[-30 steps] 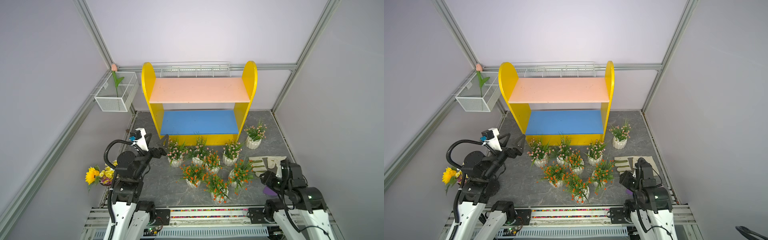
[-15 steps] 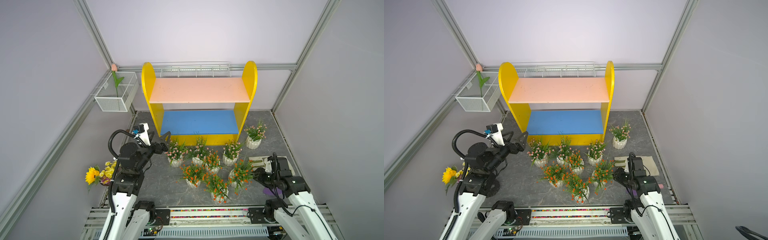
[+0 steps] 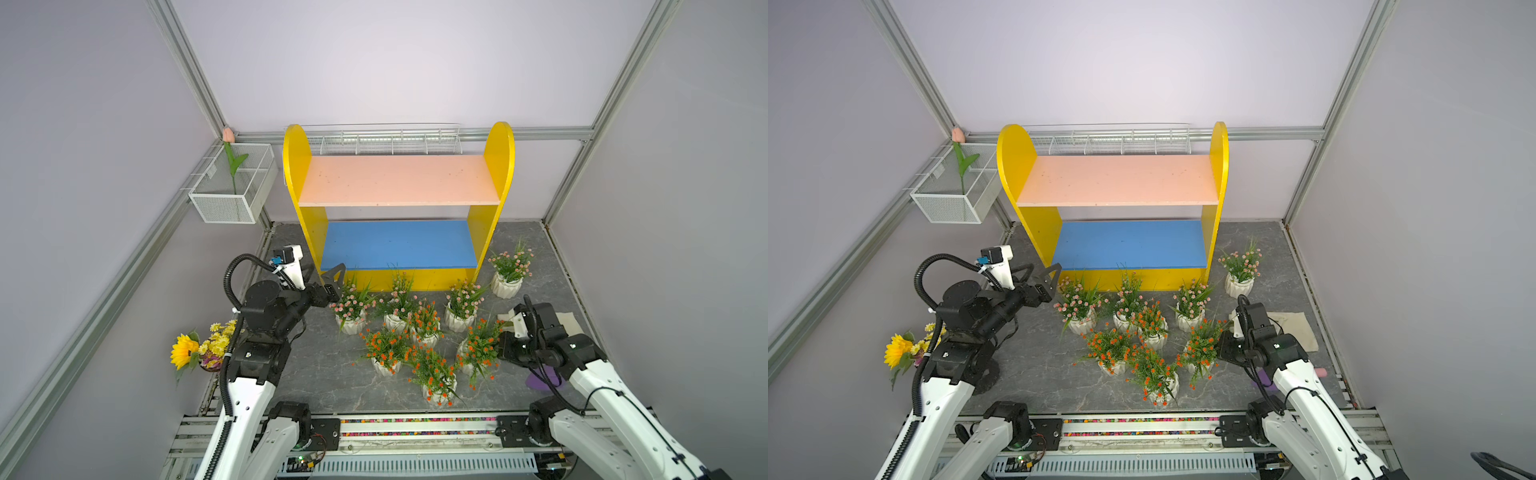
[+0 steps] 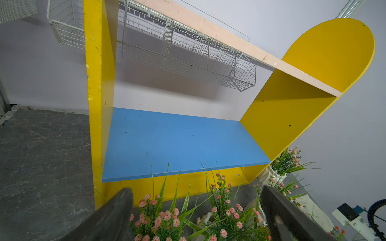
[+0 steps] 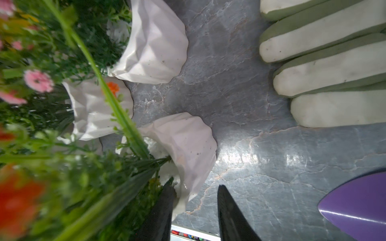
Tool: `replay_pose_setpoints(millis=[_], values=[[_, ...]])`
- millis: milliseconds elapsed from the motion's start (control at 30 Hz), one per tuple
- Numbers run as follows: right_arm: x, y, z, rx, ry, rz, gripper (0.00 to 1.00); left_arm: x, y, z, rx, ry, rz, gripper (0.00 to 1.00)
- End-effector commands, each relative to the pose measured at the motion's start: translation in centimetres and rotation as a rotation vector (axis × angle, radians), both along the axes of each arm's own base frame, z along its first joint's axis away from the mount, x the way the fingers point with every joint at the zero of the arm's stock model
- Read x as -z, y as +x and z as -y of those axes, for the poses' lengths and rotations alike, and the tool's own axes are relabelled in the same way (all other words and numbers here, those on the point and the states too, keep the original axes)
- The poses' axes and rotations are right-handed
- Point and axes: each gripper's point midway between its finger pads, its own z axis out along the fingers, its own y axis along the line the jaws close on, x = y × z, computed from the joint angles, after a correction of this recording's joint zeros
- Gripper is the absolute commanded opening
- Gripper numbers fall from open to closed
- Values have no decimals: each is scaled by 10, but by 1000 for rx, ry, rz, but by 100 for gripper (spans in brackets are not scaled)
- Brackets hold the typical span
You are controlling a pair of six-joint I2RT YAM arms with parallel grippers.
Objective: Place the baby's breath potted plants on the rack by color
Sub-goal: Pick up the baby's breath potted plant from the center of the board.
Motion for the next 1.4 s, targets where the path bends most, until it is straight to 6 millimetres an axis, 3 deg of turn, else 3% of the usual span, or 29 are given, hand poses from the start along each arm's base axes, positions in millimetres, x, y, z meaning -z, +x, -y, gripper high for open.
replay_pose_setpoints(millis=[0, 233, 1033, 1133, 1367], values=[[1, 2, 0, -19, -44, 0, 39, -14, -2, 5, 26, -18, 16, 99], [4, 5, -5, -60, -113, -4, 38, -18, -4, 6, 34, -22, 26, 99], [28, 5, -8, -115, -186, -59, 13, -18, -11, 6, 26, -45, 82, 99], [23, 6, -9, -117, -179, -52, 10, -15, -12, 7, 33, -50, 74, 99], [-9, 5, -11, -120, -149, -3, 10, -13, -8, 22, 117, -55, 42, 99]])
